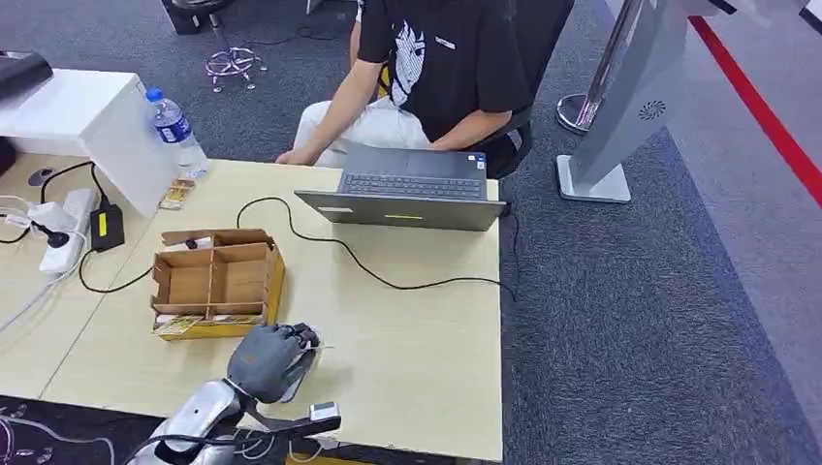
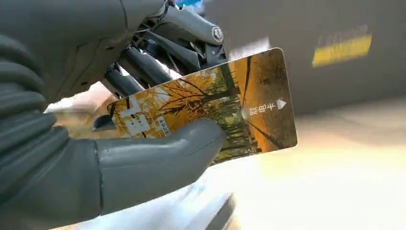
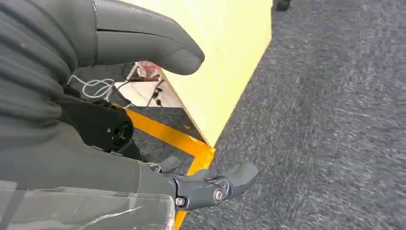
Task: Pass the card to the sensor for recognition and then transmit it.
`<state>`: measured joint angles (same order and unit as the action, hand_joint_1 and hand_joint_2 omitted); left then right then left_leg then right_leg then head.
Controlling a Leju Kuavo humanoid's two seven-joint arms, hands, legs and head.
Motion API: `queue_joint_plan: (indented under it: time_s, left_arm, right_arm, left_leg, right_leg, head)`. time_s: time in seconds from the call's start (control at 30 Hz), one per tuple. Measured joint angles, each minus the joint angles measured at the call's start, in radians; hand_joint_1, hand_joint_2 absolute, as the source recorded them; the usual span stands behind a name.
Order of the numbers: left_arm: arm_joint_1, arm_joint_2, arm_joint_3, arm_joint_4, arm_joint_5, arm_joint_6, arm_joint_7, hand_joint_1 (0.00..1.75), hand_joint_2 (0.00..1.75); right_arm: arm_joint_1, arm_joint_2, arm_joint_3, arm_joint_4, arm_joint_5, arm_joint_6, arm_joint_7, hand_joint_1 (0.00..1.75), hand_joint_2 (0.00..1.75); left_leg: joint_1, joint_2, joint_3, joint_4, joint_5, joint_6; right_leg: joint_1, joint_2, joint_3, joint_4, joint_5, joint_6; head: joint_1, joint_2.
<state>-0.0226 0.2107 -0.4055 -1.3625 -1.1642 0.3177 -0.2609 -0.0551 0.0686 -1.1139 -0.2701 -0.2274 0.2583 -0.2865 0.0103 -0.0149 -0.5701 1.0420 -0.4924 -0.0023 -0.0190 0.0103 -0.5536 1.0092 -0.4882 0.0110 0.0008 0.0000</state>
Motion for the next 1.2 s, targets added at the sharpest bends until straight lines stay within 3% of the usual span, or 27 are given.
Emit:
queue_joint_plan:
  time_s: [0.17,0.37,0.57,0.7,1.2]
  left_arm:
    - [-0.024,-0.084,0.042,-0.073,-0.02,0.024,-0.015,1.75,1.75]
    - [-0.081,-0.128,0.146,-0.118,-0.004,-0.006,-0.027,1.75,1.75]
    - [-0.197,-0.127,0.249,-0.1,0.026,-0.092,0.002,1.75,1.75]
    - [-0.268,-0.115,0.304,-0.048,-0.004,-0.111,0.017,1.75,1.75]
    - [-0.331,-0.108,0.339,0.031,-0.019,-0.113,0.022,1.75,1.75]
  right_arm:
    - [0.003,0.01,-0.01,0.0,0.008,-0.004,-0.002,0.0,1.75]
    - [0.003,0.013,-0.014,0.0,0.028,-0.002,0.002,0.0,1.75]
    - [0.002,0.012,-0.014,0.0,0.066,0.014,0.014,0.0,1.75]
    - [0.001,0.012,-0.014,0.0,0.08,0.014,0.019,0.0,1.75]
    - [-0.001,0.011,-0.014,0.001,0.09,0.017,0.021,0.0,1.75]
  left_leg:
    - [-0.001,0.001,0.0,0.0,0.0,0.0]
    - [0.0,0.001,0.0,0.0,0.001,-0.001]
    - [0.001,0.001,-0.001,0.0,0.002,-0.002]
    - [0.001,0.001,-0.001,0.0,0.003,-0.002]
    - [0.0,0.001,-0.002,0.0,0.003,-0.002]
  right_leg:
    - [0.0,0.001,-0.001,0.0,0.001,0.001]
    - [0.0,0.001,-0.001,0.0,0.001,0.0]
    - [0.001,0.001,-0.002,0.001,0.002,-0.001]
    - [0.001,0.001,-0.003,0.001,0.003,-0.001]
    - [0.0,0.001,-0.004,0.001,0.003,-0.001]
  head:
    - [0.0,0.0]
    - [0.0,0.0]
    - [-0.001,0.0]
    - [-0.001,0.0]
    - [-0.001,0.0]
